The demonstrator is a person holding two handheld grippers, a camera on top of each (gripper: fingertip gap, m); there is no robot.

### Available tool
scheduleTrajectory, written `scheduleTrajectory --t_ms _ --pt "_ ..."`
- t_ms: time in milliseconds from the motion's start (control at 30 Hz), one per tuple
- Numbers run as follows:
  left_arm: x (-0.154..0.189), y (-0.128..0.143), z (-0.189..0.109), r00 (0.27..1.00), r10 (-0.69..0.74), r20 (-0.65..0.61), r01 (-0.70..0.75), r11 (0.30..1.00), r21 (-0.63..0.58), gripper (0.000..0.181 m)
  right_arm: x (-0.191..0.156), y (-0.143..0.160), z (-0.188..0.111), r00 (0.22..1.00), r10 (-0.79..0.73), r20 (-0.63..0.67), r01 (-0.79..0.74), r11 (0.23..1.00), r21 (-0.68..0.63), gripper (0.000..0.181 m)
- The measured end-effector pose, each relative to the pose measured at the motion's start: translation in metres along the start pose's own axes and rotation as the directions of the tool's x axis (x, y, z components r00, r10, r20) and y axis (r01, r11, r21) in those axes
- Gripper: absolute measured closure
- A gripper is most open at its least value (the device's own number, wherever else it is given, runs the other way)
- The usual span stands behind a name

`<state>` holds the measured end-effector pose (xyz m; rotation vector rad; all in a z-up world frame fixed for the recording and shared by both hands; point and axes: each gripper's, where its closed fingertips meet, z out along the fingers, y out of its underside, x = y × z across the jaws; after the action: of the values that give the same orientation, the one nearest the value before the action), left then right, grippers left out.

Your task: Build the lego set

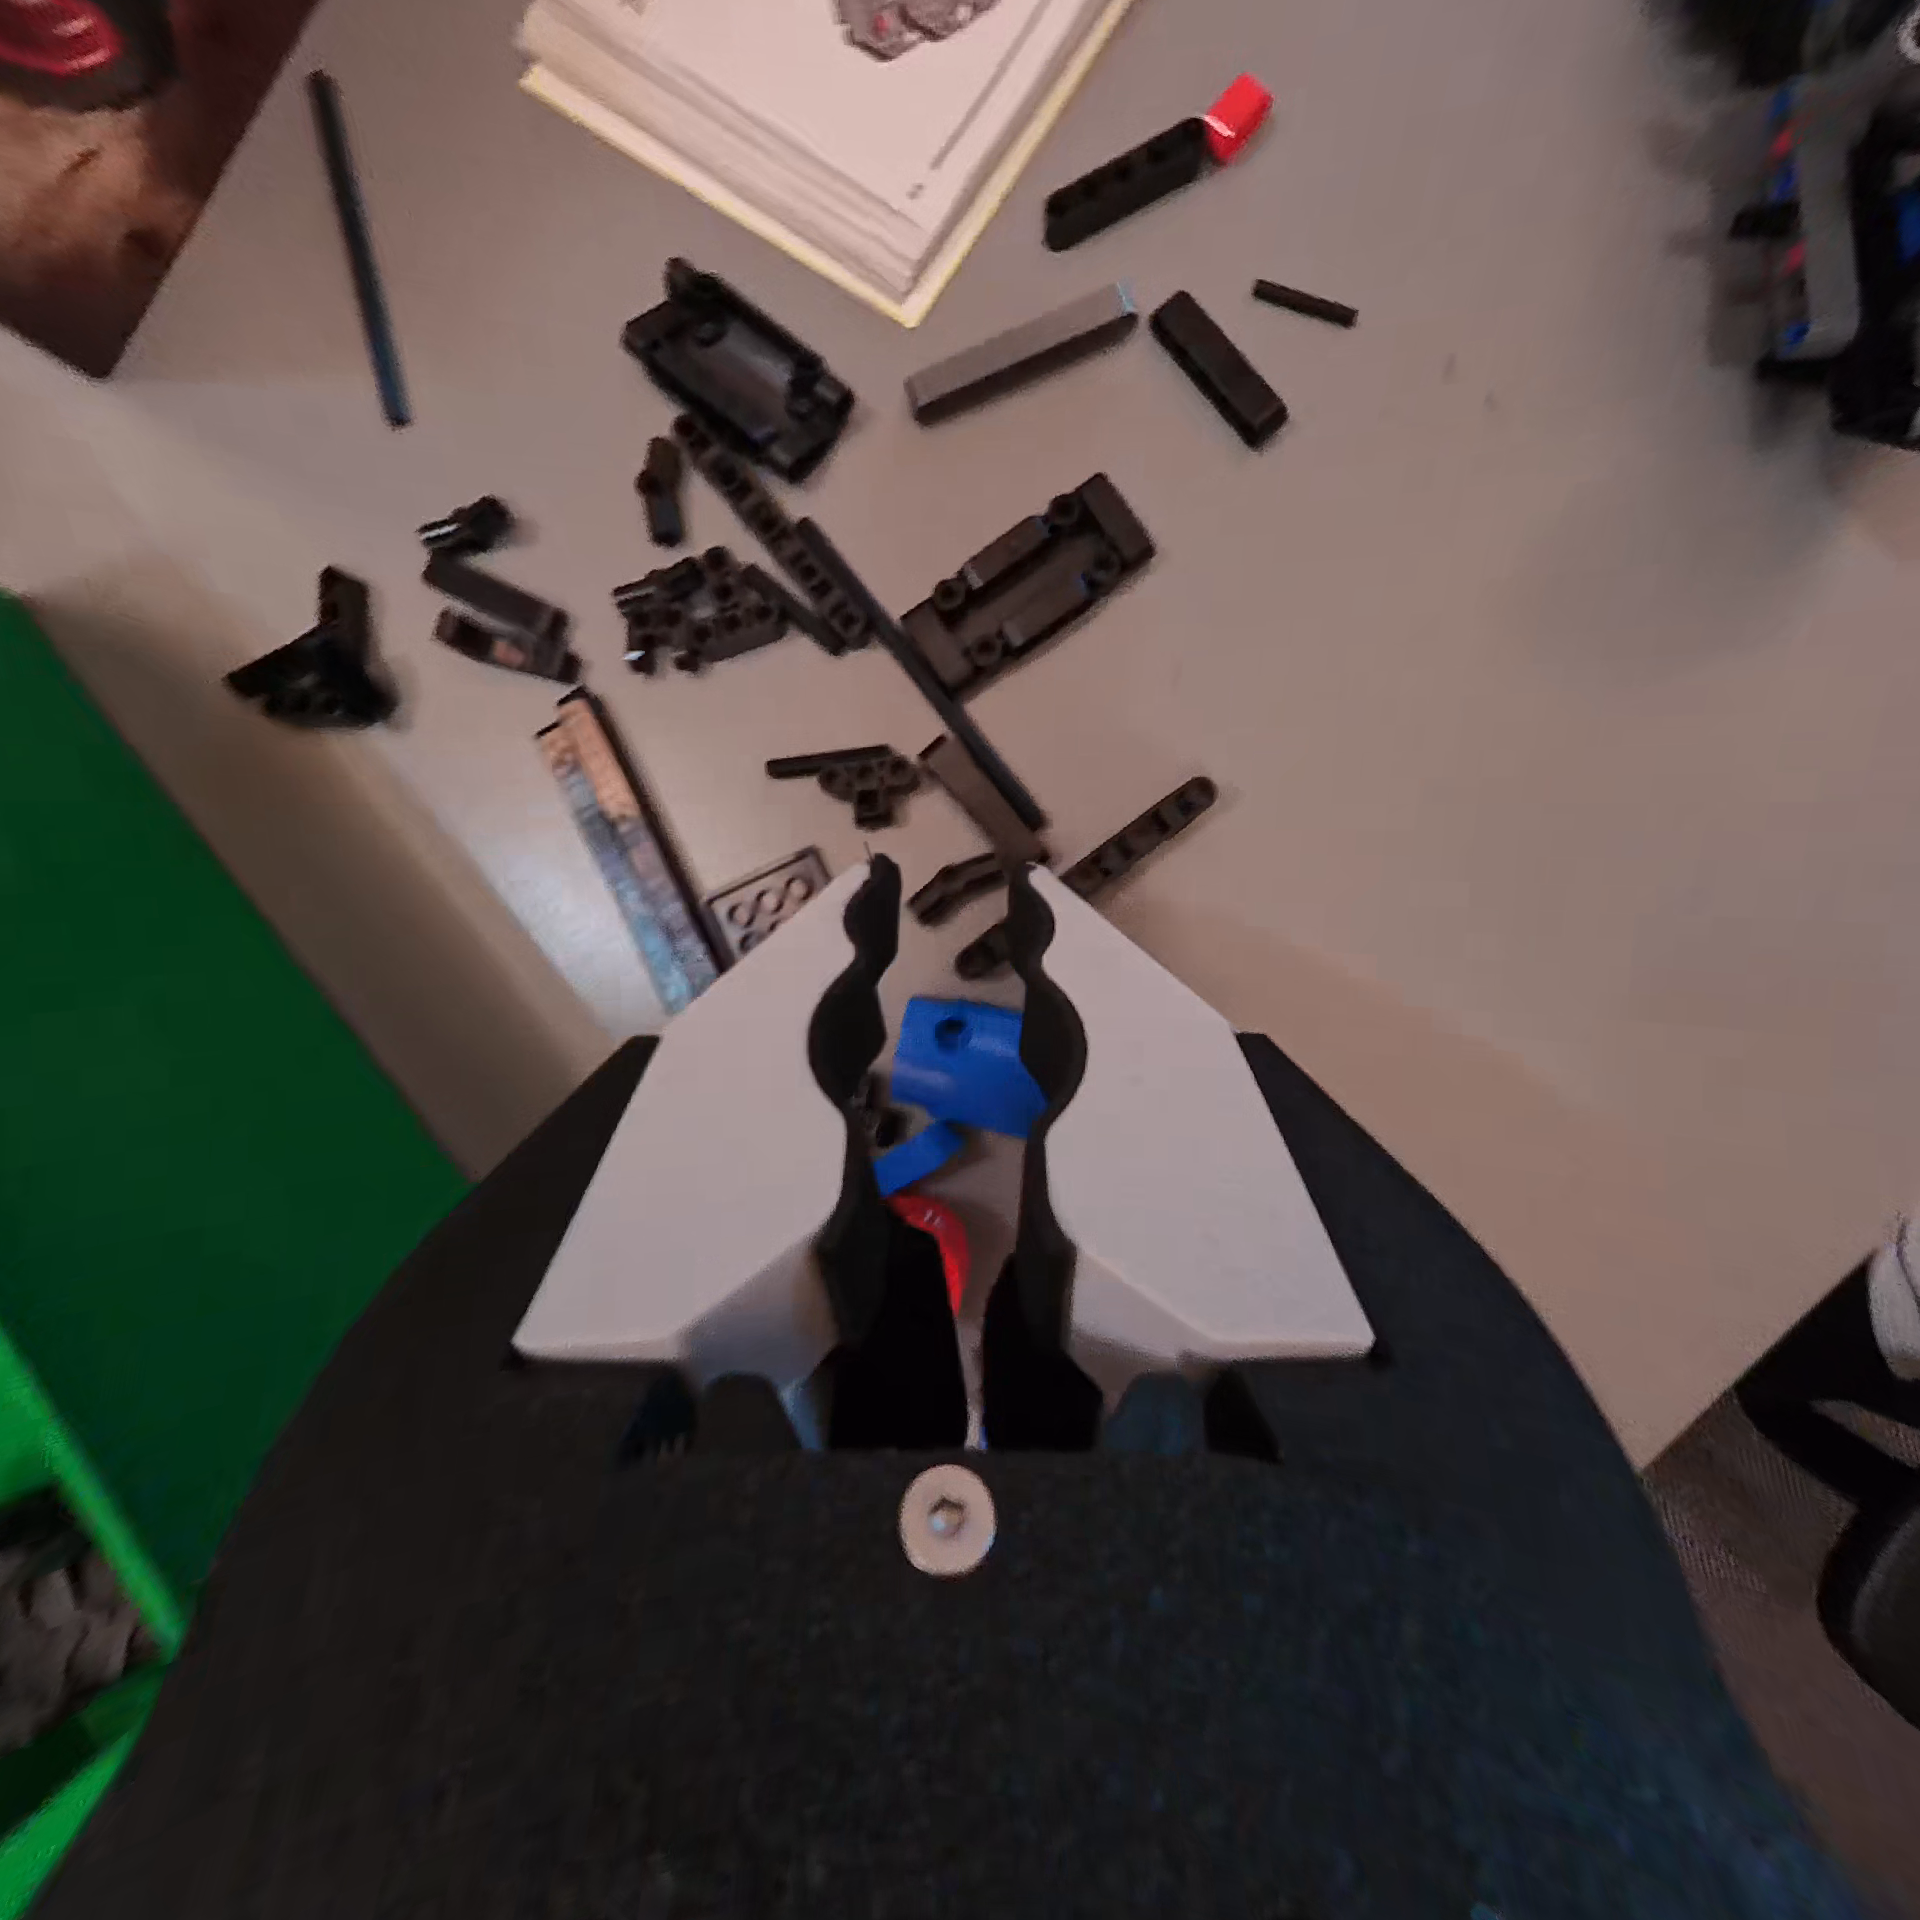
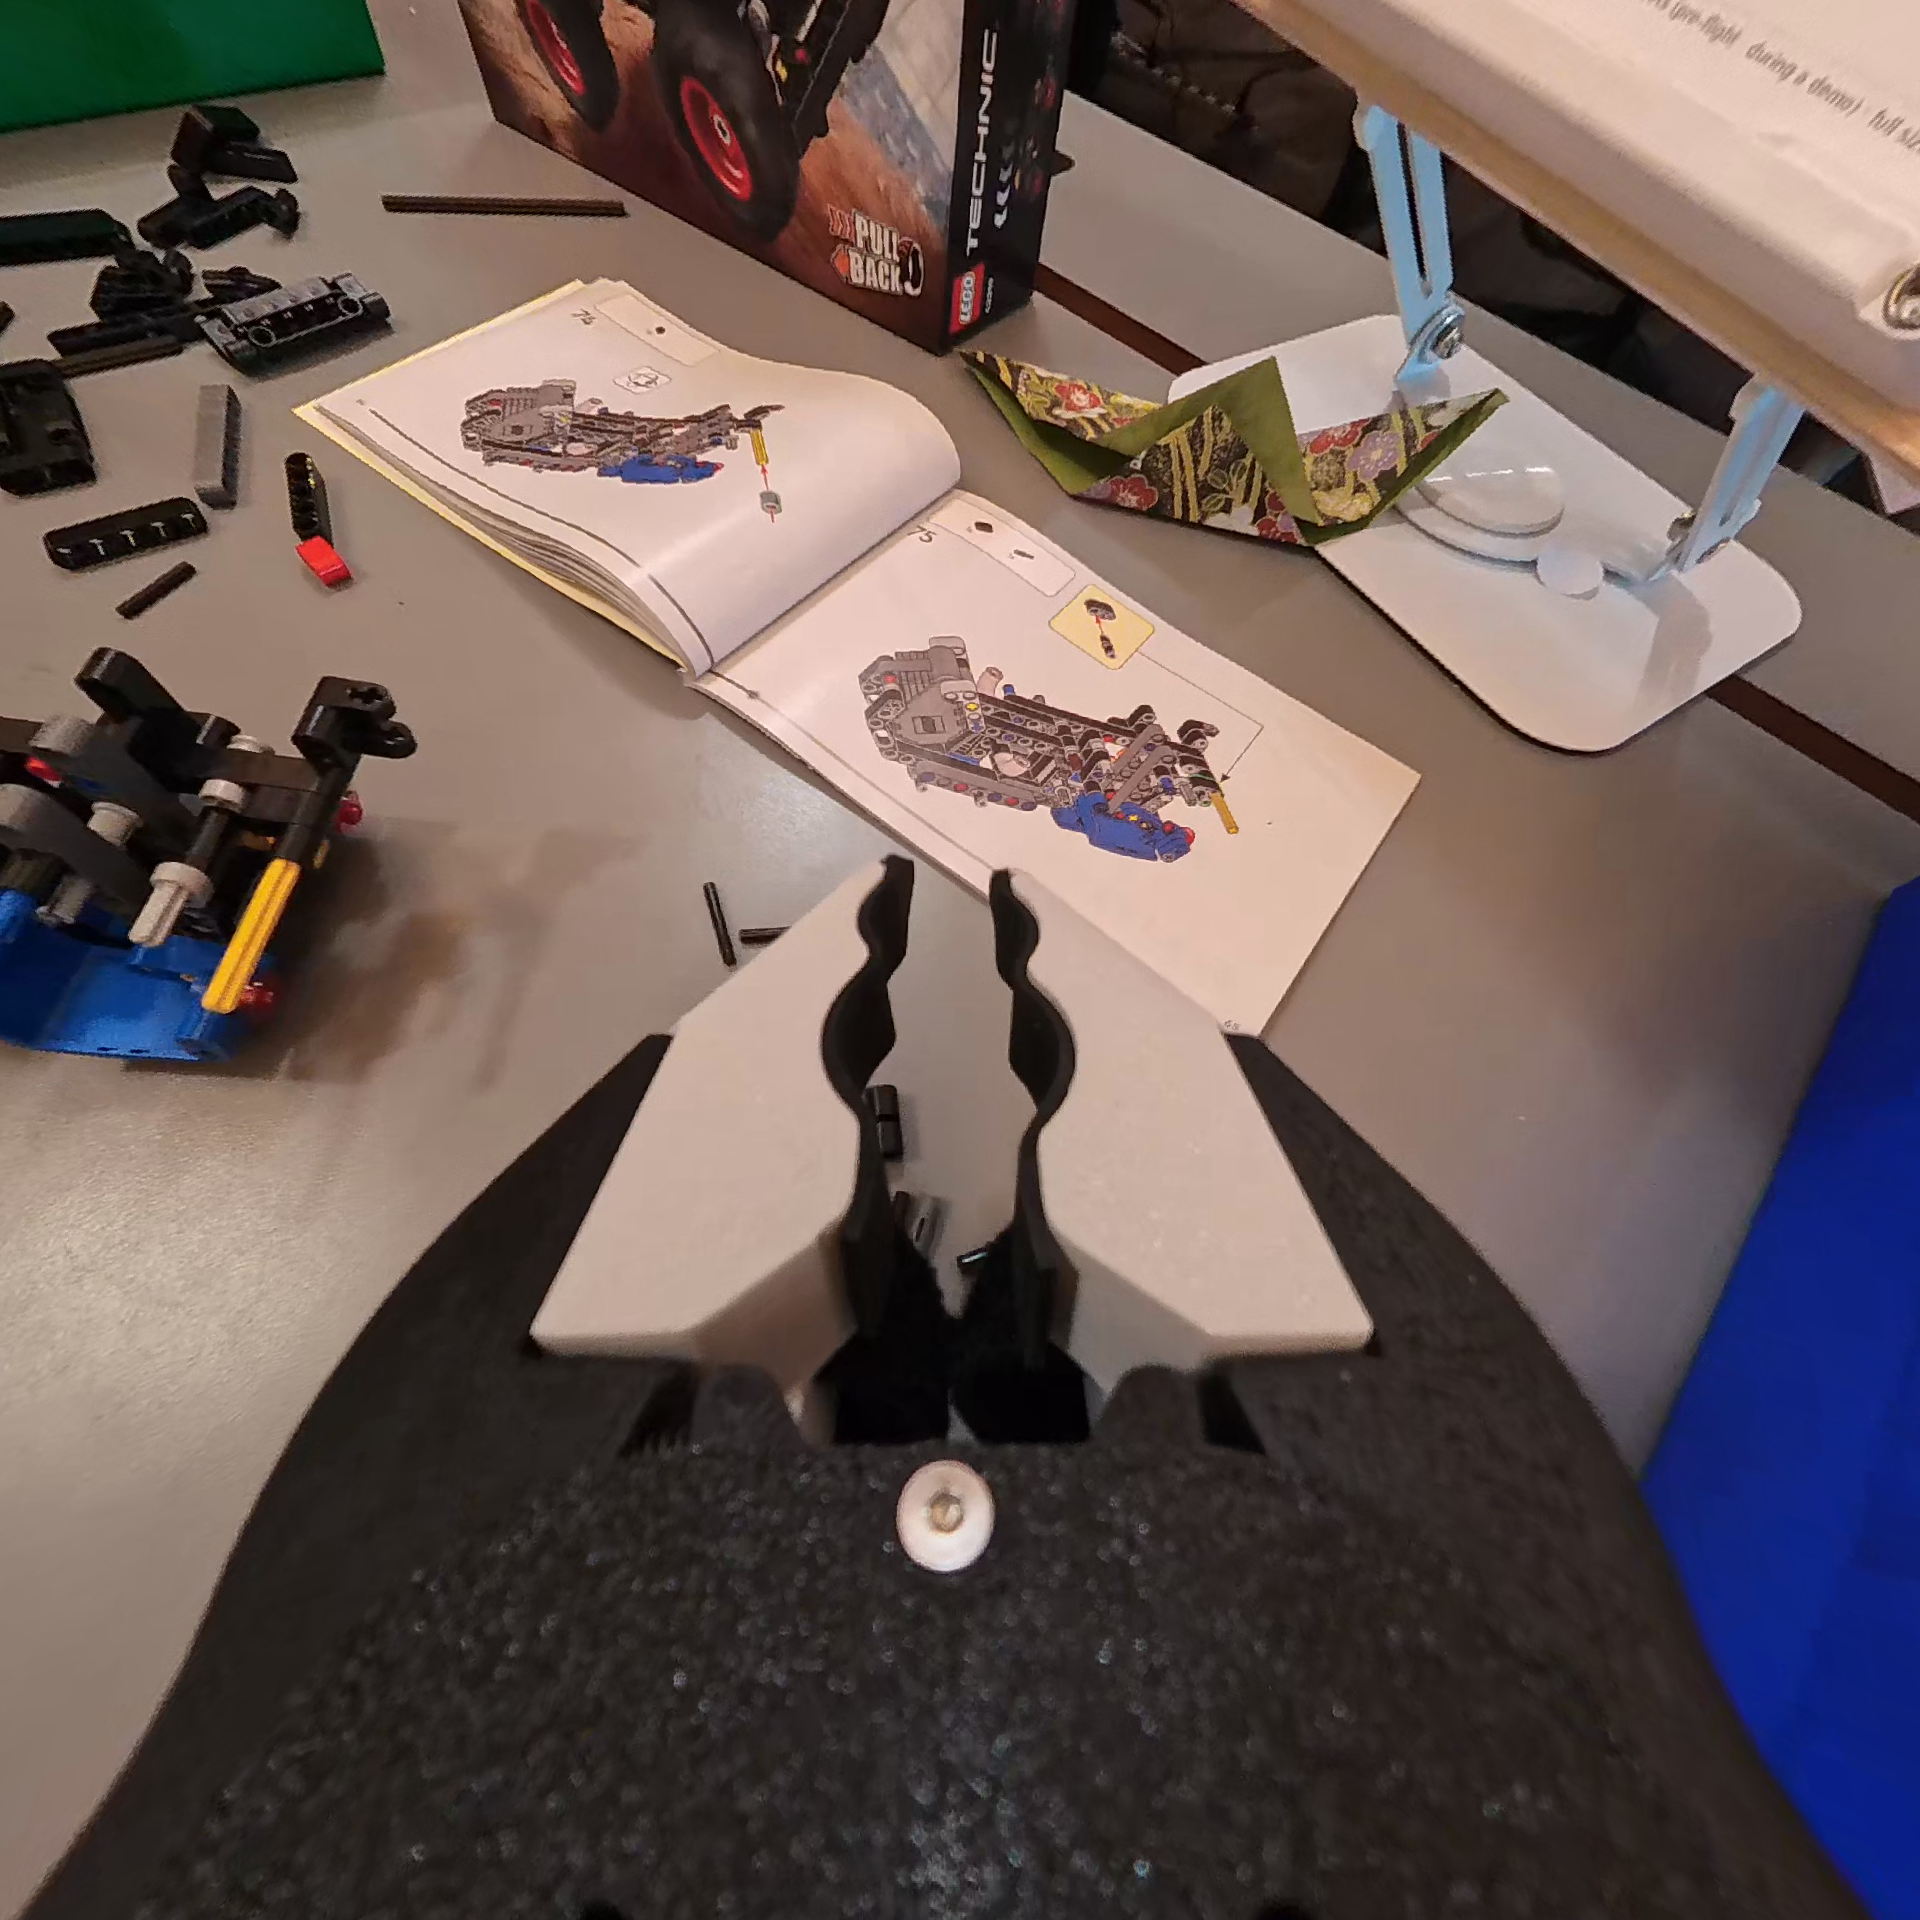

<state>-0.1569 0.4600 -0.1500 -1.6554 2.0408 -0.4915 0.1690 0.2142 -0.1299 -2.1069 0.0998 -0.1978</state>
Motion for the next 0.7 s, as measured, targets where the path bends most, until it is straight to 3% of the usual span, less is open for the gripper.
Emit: scheduleTrajectory --t_ms 33,200,400,533,700 --pt "0.005 -0.003 0.005 1.0 0.019 -0.018 -0.019 1.0 0.001 0.163 0.001 0.001 0.001 1.0 0.008 0.003 -0.008 1.0 -0.003 0.166" --pt "0.037 -0.034 0.024 0.989 0.107 -0.104 -0.1 0.993 0.067 0.163 0.006 0.002 0.001 1.0 0.025 0.001 -0.025 1.0 -0.007 0.167" --pt "0.074 -0.067 0.037 0.971 0.205 -0.12 -0.191 0.975 0.114 0.162 0.018 0.001 -0.002 0.999 0.05 -0.021 -0.05 0.999 0.002 0.166" --pt "0.094 -0.09 0.037 0.961 0.243 -0.135 -0.213 0.956 0.204 0.162 0.029 -0.009 -0.014 0.997 0.054 -0.047 -0.053 0.998 0.033 0.164" --pt "0.086 -0.133 0.039 0.969 0.224 -0.099 -0.168 0.901 0.401 0.162 0.03 -0.023 -0.043 0.999 0.031 -0.043 -0.026 0.994 0.108 0.16"
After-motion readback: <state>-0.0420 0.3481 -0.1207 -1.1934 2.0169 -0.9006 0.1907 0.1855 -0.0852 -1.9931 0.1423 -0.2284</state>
